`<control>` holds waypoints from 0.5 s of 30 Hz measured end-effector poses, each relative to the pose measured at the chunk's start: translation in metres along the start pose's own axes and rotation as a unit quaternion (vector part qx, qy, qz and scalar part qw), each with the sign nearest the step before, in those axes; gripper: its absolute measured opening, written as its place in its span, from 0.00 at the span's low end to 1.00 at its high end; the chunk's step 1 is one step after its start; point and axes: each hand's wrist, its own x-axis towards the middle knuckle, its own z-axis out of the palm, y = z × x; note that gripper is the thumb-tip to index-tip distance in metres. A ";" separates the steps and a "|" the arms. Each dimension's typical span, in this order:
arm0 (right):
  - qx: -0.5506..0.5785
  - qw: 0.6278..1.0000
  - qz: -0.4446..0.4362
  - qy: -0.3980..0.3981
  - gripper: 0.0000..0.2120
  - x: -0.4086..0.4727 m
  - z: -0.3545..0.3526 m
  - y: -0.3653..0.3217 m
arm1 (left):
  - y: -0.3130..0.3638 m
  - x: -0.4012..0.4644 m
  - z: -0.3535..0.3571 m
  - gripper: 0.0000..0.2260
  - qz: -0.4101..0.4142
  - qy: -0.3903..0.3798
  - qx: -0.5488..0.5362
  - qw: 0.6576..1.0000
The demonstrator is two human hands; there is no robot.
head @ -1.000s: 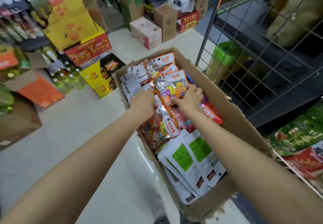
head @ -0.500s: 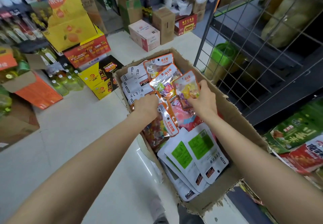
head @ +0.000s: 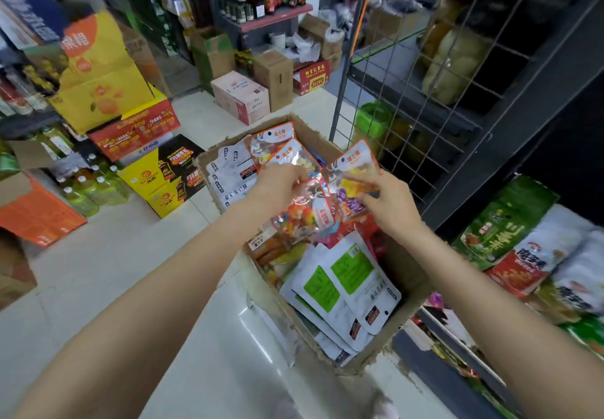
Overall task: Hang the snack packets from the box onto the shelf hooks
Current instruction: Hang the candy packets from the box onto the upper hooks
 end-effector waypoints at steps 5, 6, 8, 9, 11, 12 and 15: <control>0.017 0.999 -0.036 0.036 0.13 -0.014 -0.061 -0.019 | 0.085 -0.002 -0.058 0.05 0.193 0.056 -0.018 0.979; 0.020 0.998 -0.041 0.054 0.15 -0.017 -0.076 -0.022 | 0.105 -0.002 -0.067 0.06 0.218 0.081 -0.027 0.972; 0.020 0.992 -0.041 0.114 0.16 -0.024 -0.109 -0.024 | 0.147 -0.001 -0.082 0.06 0.257 0.140 -0.056 0.955; 0.028 0.988 -0.039 0.144 0.15 -0.029 -0.127 -0.025 | 0.167 -0.001 -0.086 0.06 0.271 0.172 -0.077 0.944; 0.047 0.978 -0.028 0.201 0.14 -0.042 -0.164 -0.026 | 0.206 -0.003 -0.090 0.09 0.283 0.229 -0.122 0.923; 0.063 0.971 -0.016 0.230 0.14 -0.051 -0.183 -0.026 | 0.226 -0.004 -0.090 0.12 0.285 0.242 -0.145 0.916; 0.101 0.955 0.001 0.277 0.13 -0.086 -0.242 -0.023 | 0.286 -0.010 -0.092 0.14 0.304 0.228 -0.206 0.902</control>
